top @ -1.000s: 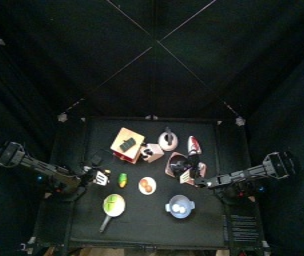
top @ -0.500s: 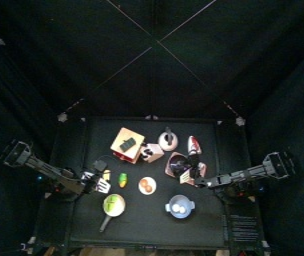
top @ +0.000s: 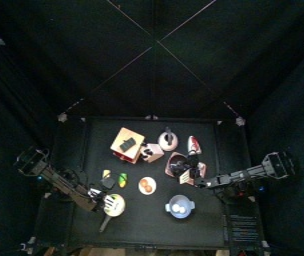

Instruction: Grab starfruit top

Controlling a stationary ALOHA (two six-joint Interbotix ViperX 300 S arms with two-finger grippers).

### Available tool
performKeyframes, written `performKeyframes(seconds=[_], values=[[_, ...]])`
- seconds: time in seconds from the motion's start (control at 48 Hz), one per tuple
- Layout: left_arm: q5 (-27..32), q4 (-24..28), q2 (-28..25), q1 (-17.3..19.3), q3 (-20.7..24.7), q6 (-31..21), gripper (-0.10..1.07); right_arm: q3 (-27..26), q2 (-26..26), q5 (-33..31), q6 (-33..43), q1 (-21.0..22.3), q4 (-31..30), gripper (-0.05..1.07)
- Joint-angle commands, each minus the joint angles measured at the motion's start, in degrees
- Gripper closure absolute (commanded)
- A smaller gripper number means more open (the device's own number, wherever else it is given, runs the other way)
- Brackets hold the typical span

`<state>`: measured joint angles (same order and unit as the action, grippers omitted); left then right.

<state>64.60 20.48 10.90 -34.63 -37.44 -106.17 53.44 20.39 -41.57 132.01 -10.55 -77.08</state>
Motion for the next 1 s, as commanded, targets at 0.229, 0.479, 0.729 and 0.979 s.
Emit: performKeyframes(seconds=[0.229,0.479,0.729,0.979], values=[[0.09,-0.88,-6.77,-4.22,6.86,-4.13,0.12,-0.88,0.0,2.02,0.26,0.35,-2.2,0.02],[0.09,-5.45,-11.34,-4.31,7.91,-4.66,0.09,-0.79,-0.18,3.43,0.26,0.62,-4.04,0.02],[0.0,-5.45,-14.24,-3.96,8.61,-6.24,0.0,-0.18,-0.79,3.96,0.26,1.58,-4.31,0.02],[0.88,-4.39,-15.29,-3.34,7.56,-9.67,0.0,0.09,-1.14,4.92,0.18,2.2,-4.39,0.02]])
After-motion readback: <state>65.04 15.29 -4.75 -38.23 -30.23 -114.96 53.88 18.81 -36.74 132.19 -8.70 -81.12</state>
